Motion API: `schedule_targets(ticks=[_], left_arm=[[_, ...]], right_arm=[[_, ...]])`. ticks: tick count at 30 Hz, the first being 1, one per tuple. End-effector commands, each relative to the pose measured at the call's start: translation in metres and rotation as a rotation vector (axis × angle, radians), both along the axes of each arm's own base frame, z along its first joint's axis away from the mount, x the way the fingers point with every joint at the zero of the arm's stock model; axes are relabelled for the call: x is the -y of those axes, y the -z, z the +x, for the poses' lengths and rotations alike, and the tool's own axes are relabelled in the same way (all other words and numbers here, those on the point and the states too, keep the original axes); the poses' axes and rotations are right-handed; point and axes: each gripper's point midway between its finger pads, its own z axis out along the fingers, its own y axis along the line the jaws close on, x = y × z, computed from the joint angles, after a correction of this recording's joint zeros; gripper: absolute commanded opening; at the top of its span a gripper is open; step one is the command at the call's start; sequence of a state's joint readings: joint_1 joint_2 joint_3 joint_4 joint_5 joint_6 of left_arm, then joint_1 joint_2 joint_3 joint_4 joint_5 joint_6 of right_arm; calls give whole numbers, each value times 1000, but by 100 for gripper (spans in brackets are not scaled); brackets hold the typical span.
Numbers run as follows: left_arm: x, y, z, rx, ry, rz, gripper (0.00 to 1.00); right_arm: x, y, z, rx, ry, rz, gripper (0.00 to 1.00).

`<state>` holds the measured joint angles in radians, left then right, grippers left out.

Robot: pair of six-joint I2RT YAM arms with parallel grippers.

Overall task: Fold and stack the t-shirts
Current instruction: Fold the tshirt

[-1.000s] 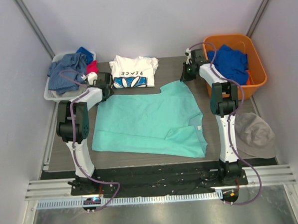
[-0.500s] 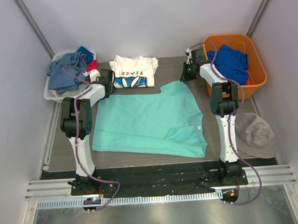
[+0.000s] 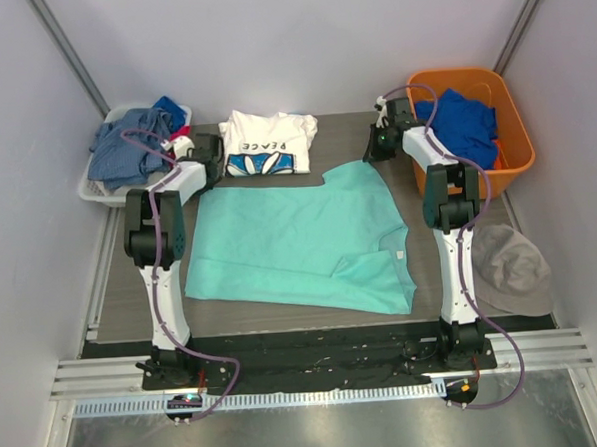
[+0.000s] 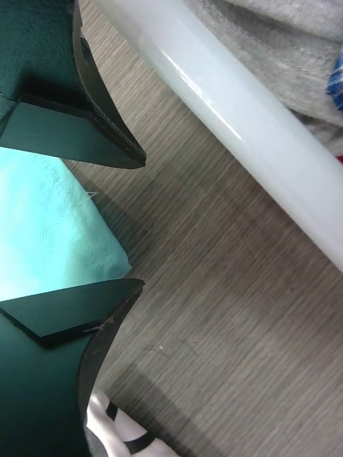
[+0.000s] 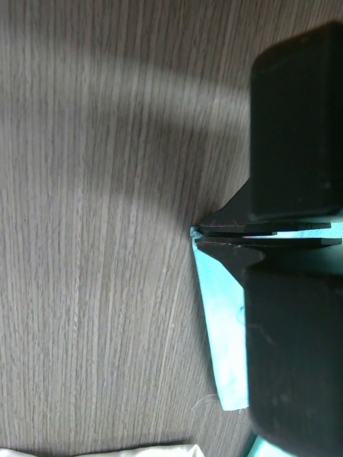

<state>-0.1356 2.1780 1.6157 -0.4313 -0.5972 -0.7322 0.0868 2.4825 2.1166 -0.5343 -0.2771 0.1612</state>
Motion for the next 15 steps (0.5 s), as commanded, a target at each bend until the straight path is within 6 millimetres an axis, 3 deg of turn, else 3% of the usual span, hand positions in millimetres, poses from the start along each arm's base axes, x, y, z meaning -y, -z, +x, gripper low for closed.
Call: schedule_targets(ticks=[1, 15], left_arm=[[-4, -6, -2, 2, -24, -15, 68], [15, 9, 5, -20, 23, -88, 60]], right_arm=[[3, 1, 2, -2, 10, 12, 1], [7, 4, 0, -11, 18, 14, 1]])
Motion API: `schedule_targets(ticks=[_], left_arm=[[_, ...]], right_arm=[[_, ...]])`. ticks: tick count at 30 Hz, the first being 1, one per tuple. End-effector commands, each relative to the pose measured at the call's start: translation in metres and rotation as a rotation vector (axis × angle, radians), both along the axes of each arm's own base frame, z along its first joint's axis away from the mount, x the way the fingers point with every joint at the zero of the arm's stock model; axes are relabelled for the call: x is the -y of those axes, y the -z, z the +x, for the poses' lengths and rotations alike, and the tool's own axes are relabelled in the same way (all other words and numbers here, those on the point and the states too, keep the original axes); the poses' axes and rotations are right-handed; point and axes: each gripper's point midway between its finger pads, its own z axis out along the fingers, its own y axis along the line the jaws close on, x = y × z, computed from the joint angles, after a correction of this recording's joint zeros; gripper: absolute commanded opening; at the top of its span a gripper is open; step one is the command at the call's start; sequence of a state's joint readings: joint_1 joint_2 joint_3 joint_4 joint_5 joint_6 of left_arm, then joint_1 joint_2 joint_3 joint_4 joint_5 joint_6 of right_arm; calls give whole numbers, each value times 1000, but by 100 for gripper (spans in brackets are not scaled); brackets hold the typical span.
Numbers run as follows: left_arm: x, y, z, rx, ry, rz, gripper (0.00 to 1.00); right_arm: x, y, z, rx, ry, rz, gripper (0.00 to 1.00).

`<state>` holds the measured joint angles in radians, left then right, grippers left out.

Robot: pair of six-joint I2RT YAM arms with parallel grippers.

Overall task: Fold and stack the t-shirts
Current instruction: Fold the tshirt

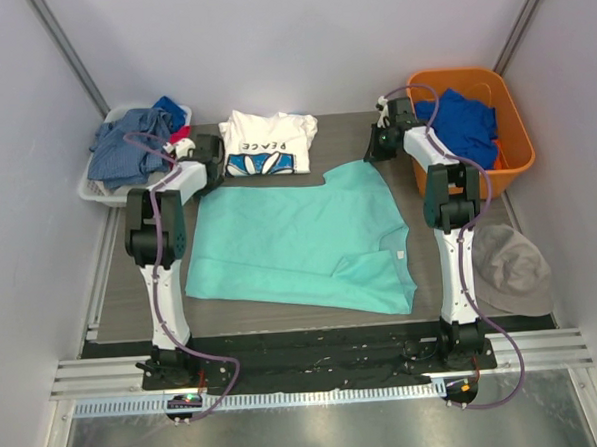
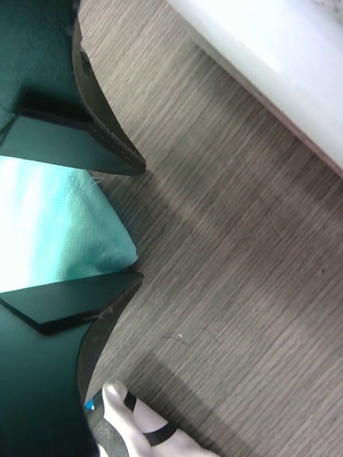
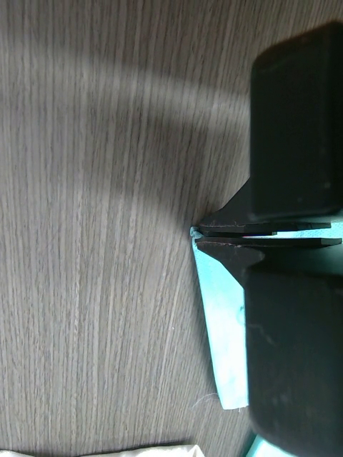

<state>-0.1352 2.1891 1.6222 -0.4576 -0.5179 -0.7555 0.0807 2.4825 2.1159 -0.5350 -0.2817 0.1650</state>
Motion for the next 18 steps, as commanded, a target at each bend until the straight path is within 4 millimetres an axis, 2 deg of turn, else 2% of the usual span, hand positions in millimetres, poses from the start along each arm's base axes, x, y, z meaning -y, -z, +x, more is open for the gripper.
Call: schedule_targets(ticks=[1, 3, 5, 7, 11, 15, 18], left_arm=[[3, -1, 8, 5, -1, -11, 56], [2, 0, 9, 0, -1, -10, 51], [2, -2, 12, 0, -2, -8, 35], [1, 1, 11, -14, -5, -5, 11], [0, -1, 12, -17, -11, 4, 1], [-1, -3, 10, -24, -12, 11, 0], [-3, -13, 3, -15, -11, 12, 0]], right_arm=[[5, 3, 0, -8, 13, 8, 1], [5, 4, 1, -8, 13, 8, 1], [5, 5, 0, -11, 13, 8, 1], [5, 6, 0, -12, 12, 7, 1], [5, 6, 1, -11, 15, 8, 1], [5, -1, 2, -1, 21, 11, 1], [7, -20, 5, 31, 37, 12, 1]])
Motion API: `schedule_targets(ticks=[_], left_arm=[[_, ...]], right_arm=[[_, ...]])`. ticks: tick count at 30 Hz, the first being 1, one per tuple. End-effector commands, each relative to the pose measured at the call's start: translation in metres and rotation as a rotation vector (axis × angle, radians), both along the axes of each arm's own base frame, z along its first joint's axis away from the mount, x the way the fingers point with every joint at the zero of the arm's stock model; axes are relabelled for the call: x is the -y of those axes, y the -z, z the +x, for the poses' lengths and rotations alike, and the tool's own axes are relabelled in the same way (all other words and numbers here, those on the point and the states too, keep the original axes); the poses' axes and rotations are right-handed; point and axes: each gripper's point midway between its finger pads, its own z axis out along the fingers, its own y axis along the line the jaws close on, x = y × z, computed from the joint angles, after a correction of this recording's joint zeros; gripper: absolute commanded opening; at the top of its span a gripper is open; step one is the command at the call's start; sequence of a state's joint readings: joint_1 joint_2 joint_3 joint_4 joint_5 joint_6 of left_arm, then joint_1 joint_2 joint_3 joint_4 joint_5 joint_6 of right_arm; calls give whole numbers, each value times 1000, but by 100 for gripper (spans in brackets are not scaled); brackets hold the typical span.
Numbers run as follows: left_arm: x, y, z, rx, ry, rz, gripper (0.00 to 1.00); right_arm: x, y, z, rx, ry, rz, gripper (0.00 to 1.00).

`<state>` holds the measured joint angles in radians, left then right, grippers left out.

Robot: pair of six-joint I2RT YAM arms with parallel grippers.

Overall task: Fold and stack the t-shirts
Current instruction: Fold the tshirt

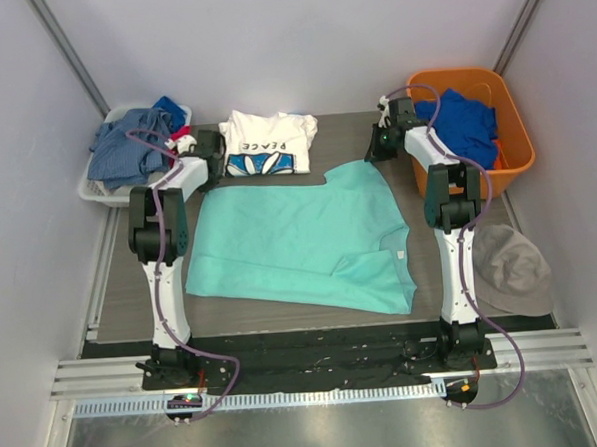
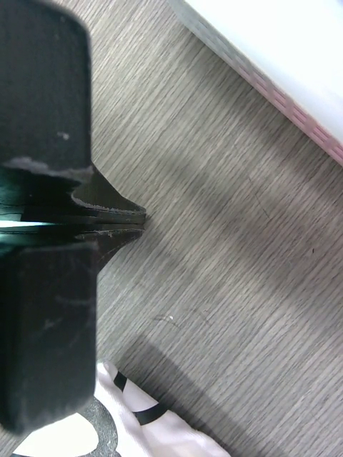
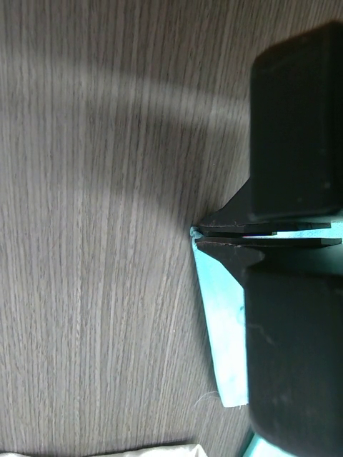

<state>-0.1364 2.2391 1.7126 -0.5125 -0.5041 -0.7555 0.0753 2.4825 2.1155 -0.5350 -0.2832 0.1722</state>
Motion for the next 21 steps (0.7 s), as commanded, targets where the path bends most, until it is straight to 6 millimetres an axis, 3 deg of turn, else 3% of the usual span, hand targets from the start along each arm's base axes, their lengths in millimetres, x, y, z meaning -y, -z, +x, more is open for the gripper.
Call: schedule_targets(ticks=[1, 2, 4, 5, 7, 9, 11, 12, 13, 15, 17, 18, 19, 21], left_arm=[[-8, -11, -14, -11, -20, 27, 0], [-8, -24, -15, 13, -22, 26, 0], [-13, -25, -27, 6, -28, 45, 0], [-14, -40, -28, 37, -29, 47, 0], [-19, -41, -40, 31, -34, 61, 0], [-20, -53, -45, 57, -34, 64, 0], [-23, -51, -54, 51, -39, 73, 0], [-24, -57, -57, 64, -38, 74, 0], [-25, -55, -61, 57, -38, 78, 0], [-27, -58, -65, 60, -41, 86, 0], [-28, -60, -70, 58, -38, 89, 0], [-29, -60, -72, 57, -38, 91, 0], [-30, -59, -75, 51, -37, 96, 0], [-30, -57, -79, 43, -34, 96, 0]], right_arm=[[4, -33, 5, 51, 36, 11, 1], [6, -40, 5, 62, 46, 9, 1], [10, -62, 3, 93, 82, 3, 1], [12, -69, 2, 102, 96, 0, 1], [19, -74, -5, 101, 135, -19, 1], [21, -102, -10, 144, 163, -11, 1], [21, -99, -25, 121, 175, 4, 1], [21, -121, -29, 164, 179, 17, 1], [21, -113, -39, 140, 187, 17, 1], [21, -134, -49, 173, 200, 33, 1], [24, -130, -63, 152, 216, 28, 1], [24, -143, -70, 170, 225, 39, 1], [25, -134, -81, 141, 229, 39, 1], [26, -136, -93, 135, 246, 47, 1]])
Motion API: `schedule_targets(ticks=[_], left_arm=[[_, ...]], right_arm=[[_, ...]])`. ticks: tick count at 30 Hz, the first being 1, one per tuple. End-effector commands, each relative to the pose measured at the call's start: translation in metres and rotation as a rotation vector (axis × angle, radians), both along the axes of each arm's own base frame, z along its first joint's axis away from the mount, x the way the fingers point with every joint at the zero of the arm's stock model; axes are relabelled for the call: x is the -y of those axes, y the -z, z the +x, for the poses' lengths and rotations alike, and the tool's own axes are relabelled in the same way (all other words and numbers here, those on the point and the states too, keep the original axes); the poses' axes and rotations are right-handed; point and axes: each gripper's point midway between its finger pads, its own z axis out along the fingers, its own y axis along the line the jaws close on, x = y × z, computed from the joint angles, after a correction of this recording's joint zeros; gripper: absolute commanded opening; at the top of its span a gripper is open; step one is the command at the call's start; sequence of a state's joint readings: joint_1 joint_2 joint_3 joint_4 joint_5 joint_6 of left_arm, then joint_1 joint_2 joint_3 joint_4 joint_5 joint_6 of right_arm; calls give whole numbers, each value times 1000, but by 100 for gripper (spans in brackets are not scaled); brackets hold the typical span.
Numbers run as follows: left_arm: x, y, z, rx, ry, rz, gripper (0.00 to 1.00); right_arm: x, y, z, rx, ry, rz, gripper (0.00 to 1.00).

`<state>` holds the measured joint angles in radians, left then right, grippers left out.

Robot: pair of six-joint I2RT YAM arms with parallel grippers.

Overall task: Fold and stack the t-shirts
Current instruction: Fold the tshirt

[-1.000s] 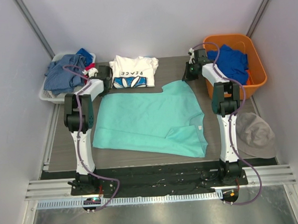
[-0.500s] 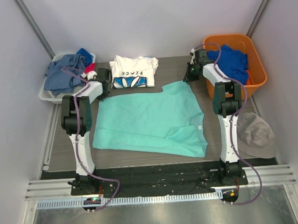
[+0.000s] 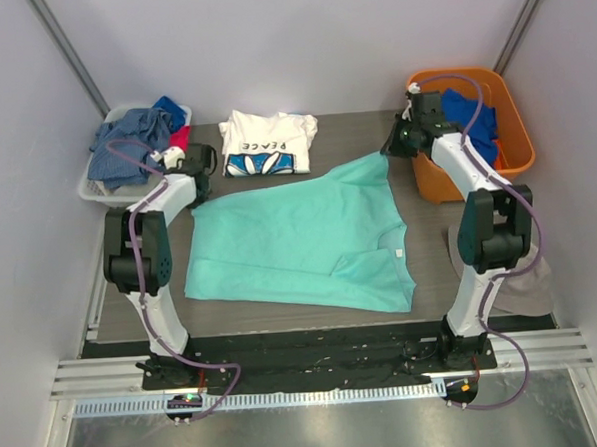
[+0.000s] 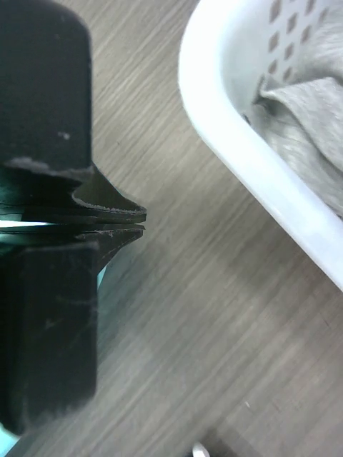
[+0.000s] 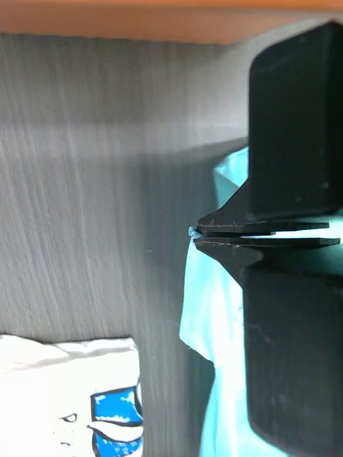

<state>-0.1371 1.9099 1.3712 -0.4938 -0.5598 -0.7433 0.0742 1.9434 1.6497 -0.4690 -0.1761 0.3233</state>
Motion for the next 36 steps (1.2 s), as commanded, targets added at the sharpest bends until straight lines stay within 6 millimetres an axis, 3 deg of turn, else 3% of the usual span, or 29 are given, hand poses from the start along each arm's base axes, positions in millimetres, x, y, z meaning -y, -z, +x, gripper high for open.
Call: schedule_targets(ticks=[1, 6, 10, 11, 13, 14, 18, 21, 27, 36], left_arm=[[-11, -13, -7, 30, -14, 44, 0], [-11, -6, -17, 8, -14, 43, 0], [-14, -3, -28, -8, -24, 47, 0], [-14, -3, -30, -7, -28, 44, 0], [-15, -7, -36, 0, -32, 42, 0], [-15, -8, -38, 3, -35, 44, 0], [-17, -15, -43, 18, -37, 44, 0], [-17, -14, -49, 9, -41, 43, 0], [-18, -10, -63, 2, -54, 35, 0], [-21, -6, -87, -8, -74, 27, 0]], right_arm=[[8, -15, -28, 22, 73, 22, 1], [1, -9, -70, -34, 90, 93, 1], [1, 10, -112, -108, 109, 90, 1], [2, 0, -119, -85, 109, 89, 1], [6, 7, -135, -110, 121, 70, 1], [7, -4, -142, -81, 120, 72, 1], [8, -6, -169, -89, 104, 70, 1], [6, 5, -191, -118, 91, 81, 1], [2, 22, -219, -165, 70, 95, 1], [4, 43, -239, -208, 67, 86, 1]])
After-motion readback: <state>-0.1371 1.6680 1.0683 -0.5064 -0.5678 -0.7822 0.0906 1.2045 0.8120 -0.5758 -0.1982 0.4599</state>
